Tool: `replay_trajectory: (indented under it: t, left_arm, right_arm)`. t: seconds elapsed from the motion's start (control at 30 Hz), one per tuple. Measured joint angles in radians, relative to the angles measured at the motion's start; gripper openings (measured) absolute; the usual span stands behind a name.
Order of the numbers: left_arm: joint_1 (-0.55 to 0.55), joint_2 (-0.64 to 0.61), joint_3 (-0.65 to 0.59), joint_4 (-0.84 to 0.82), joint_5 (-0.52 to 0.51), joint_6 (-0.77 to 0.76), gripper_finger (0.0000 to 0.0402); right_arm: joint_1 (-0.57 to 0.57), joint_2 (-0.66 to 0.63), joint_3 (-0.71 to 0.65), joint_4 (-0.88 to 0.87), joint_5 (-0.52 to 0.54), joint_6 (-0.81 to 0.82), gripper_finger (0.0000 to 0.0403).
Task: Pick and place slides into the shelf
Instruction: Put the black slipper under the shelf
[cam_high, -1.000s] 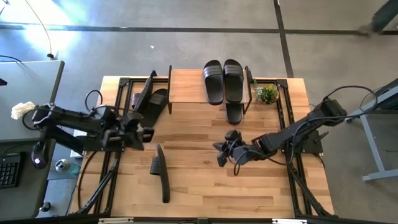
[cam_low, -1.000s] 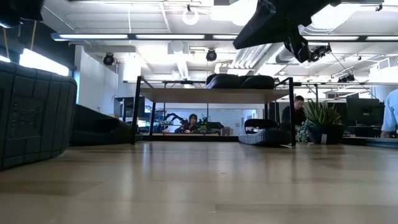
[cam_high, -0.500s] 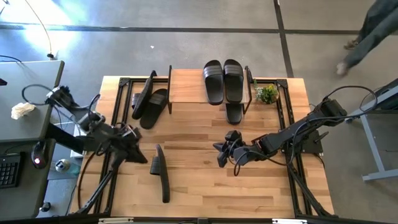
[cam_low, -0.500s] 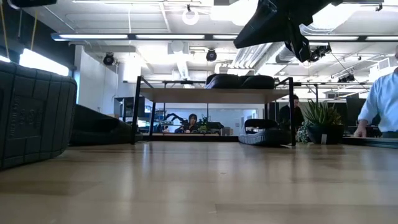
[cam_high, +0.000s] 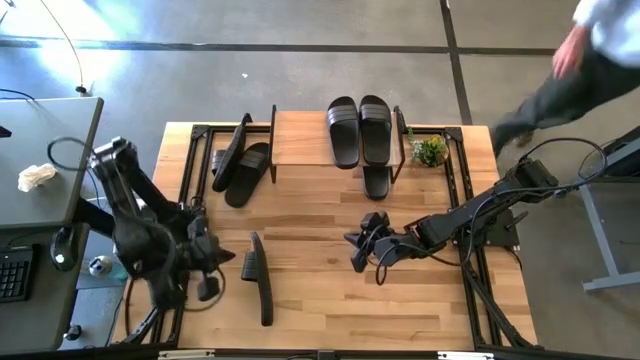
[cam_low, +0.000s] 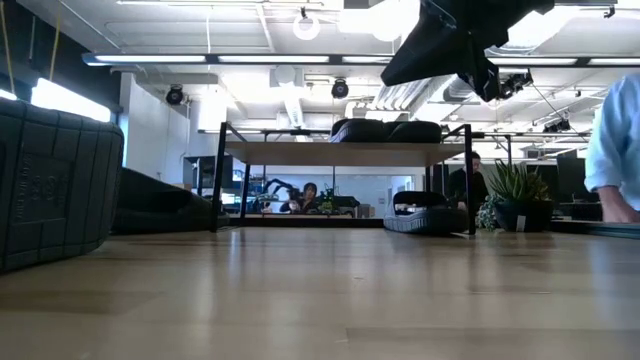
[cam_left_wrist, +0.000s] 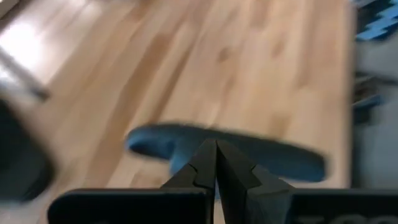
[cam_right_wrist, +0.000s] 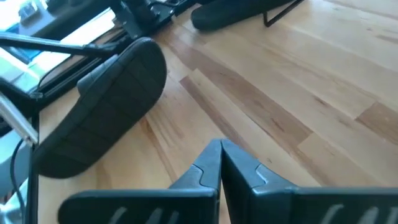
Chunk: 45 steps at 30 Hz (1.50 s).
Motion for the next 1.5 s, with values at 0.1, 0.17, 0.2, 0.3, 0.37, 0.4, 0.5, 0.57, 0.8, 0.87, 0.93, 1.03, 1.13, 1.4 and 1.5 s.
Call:
replay_trajectory:
  t: [0.1,0.17,0.2,0.3,0.37,0.4,0.5,0.57,0.8,0.87,0.93,1.03,1.13,1.4,1.5]
  left_arm:
    - [-0.022,0.118,0.028,-0.115,0.051,-0.123,0.0]
    - [-0.034,0.18,0.035,-0.127,0.092,-0.178,0.0]
    - [-0.04,0.207,0.036,-0.124,0.112,-0.189,0.0]
    - [-0.051,0.271,0.036,-0.103,0.162,-0.219,0.0]
    - [-0.05,0.302,0.036,-0.094,0.188,-0.233,0.0]
    - [-0.049,0.316,0.037,-0.094,0.194,-0.238,0.0]
    - [-0.049,0.353,0.037,-0.093,0.206,-0.231,0.0008]
    - [-0.049,0.376,0.037,-0.085,0.207,-0.231,0.0022]
    - [-0.048,0.434,0.037,-0.065,0.214,-0.269,0.0125]
    - [-0.048,0.45,0.036,-0.065,0.21,-0.273,0.0158]
    - [-0.048,0.472,0.036,-0.057,0.206,-0.276,0.0188]
    - [-0.049,0.507,0.036,-0.028,0.184,-0.262,0.0221]
    - [-0.039,0.539,0.036,-0.022,0.145,-0.245,0.0242]
    - [0.026,0.576,0.035,-0.03,0.107,-0.239,0.0244]
    - [0.057,0.575,0.028,-0.011,0.1,-0.226,0.0238]
  right_arm:
    - [0.0,0.0,0.0,0.0,-0.01,-0.012,0.0]
    - [0.0,0.0,0.0,0.0,-0.012,-0.027,0.0]
    - [0.0,0.0,0.0,-0.001,-0.012,-0.03,0.0]
    - [0.0,0.0,0.0,-0.006,-0.015,-0.049,0.0]
    - [0.0,0.0,0.0,-0.006,-0.015,-0.052,0.0]
    - [0.0,0.0,0.0,-0.007,-0.015,-0.052,0.0]
    - [0.0,0.0,0.0,-0.007,-0.015,-0.052,0.0]
    - [0.0,0.0,0.0,-0.011,-0.015,-0.052,0.0]
    - [0.0,0.0,0.0,-0.029,-0.008,-0.053,0.0]
    - [0.0,0.0,0.0,-0.037,-0.008,-0.052,0.0]
    - [0.0,0.0,0.0,-0.046,-0.008,-0.053,0.0]
    - [0.0,0.0,-0.001,-0.061,-0.008,-0.053,0.0]
    - [0.0,0.0,-0.001,-0.072,-0.007,-0.053,0.0]
    - [0.0,0.0,-0.001,-0.088,-0.007,-0.053,0.0]
    - [0.0,0.0,-0.001,-0.092,-0.007,-0.053,0.0]
